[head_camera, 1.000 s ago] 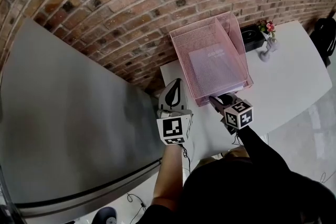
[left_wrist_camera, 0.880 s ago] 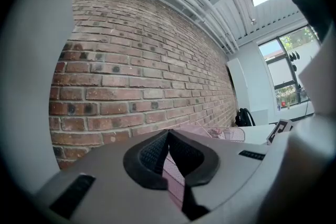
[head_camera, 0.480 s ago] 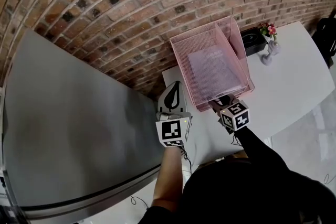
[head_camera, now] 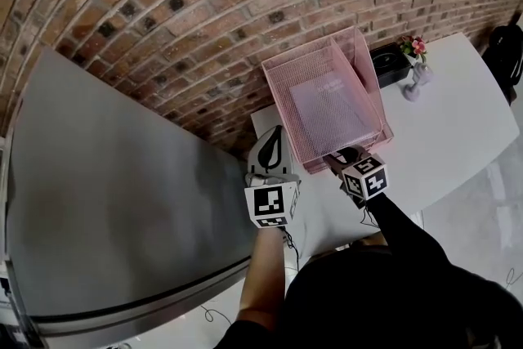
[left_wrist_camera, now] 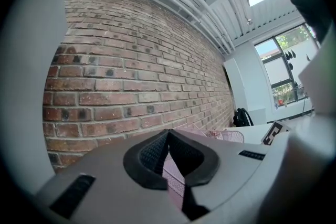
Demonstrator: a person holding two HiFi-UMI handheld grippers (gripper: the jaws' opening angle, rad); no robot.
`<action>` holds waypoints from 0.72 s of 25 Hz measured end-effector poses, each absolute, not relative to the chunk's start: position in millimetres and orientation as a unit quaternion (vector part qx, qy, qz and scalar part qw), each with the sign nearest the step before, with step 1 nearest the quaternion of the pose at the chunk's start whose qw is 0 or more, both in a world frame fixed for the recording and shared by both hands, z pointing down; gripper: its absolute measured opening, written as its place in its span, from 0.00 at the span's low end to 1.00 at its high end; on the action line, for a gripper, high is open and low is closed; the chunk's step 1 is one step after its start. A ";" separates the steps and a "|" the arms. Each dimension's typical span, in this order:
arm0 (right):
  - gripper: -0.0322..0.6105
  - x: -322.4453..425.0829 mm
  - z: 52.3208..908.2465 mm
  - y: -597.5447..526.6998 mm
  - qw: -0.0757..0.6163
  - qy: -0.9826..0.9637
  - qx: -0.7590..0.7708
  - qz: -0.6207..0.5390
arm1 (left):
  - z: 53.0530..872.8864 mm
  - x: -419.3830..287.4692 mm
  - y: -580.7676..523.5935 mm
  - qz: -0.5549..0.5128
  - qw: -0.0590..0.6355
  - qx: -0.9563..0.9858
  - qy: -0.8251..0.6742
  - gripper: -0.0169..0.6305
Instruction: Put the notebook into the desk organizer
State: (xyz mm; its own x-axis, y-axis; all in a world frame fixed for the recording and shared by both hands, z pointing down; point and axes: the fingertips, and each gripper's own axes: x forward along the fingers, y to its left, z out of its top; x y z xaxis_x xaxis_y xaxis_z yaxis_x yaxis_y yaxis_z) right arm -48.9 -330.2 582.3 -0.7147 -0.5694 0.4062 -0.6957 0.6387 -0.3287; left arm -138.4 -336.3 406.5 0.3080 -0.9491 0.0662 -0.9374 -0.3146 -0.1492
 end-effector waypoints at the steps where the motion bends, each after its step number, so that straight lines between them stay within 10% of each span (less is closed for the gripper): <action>1: 0.31 -47.8 584.4 -328.1 0.139 -0.894 0.353 0.240 | 405.6 -136.8 -335.0 -0.070 0.042 -0.809 0.582 0.05; 18: 0.42 -37.9 589.6 -301.1 0.195 -0.885 0.350 0.237 | 396.4 -123.3 -312.1 -0.061 0.052 -0.815 0.574 0.05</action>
